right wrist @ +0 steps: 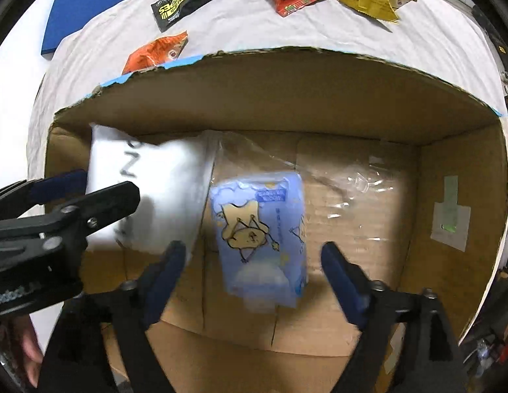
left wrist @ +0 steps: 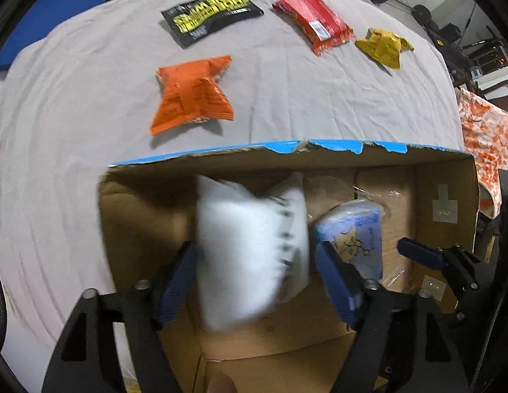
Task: Organize soft objects
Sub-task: 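Carry both packets over the box and open both tools to drop them, then lift both tools away from the box toward the remaining packets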
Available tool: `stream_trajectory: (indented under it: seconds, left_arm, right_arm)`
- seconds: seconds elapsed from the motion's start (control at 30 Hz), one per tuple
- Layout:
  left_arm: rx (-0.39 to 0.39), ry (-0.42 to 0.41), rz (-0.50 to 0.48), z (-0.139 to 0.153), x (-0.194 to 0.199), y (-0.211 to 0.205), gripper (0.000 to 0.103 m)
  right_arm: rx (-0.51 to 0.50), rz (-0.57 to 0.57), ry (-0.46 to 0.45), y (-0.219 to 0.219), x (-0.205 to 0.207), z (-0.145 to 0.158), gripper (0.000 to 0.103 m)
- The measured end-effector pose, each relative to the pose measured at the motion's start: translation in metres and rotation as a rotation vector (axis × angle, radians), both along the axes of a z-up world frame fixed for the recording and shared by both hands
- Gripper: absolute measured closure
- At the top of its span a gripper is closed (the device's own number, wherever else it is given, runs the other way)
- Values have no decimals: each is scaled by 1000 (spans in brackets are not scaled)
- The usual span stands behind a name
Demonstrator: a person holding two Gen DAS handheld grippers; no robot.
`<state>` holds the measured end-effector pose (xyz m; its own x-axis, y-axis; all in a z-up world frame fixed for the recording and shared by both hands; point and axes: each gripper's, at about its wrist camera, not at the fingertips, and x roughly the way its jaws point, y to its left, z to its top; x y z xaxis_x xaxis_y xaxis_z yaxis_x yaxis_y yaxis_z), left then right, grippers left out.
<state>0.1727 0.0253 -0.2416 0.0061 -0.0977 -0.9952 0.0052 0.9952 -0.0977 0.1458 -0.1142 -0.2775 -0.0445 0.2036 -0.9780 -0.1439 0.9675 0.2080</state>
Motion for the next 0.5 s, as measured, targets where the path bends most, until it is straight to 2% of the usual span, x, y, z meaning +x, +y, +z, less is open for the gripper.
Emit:
stream_trajectory:
  seconds: [0.03,0.13,0.17,0.33,0.5]
  left_arm:
    - [10,-10,0,3,-1,0,16]
    - [51,-48,1,16,-5,0,8]
    - [57,-59,3,20,-6,1,4]
    - [103,-142,3,44,-18,-3,3]
    - [116,-193,-5,68,-36,-7,3]
  right_arm:
    - [-6,-3,-1,-1,-1,2,14]
    - [-44,-14,-14,-6,-7,11,1]
    - [-54,-21,-20,-9,-7,15,0]
    - [-127,-44,-41,-20,-21,39,0]
    - [-128,-62,-45,-21,-29,61,0]
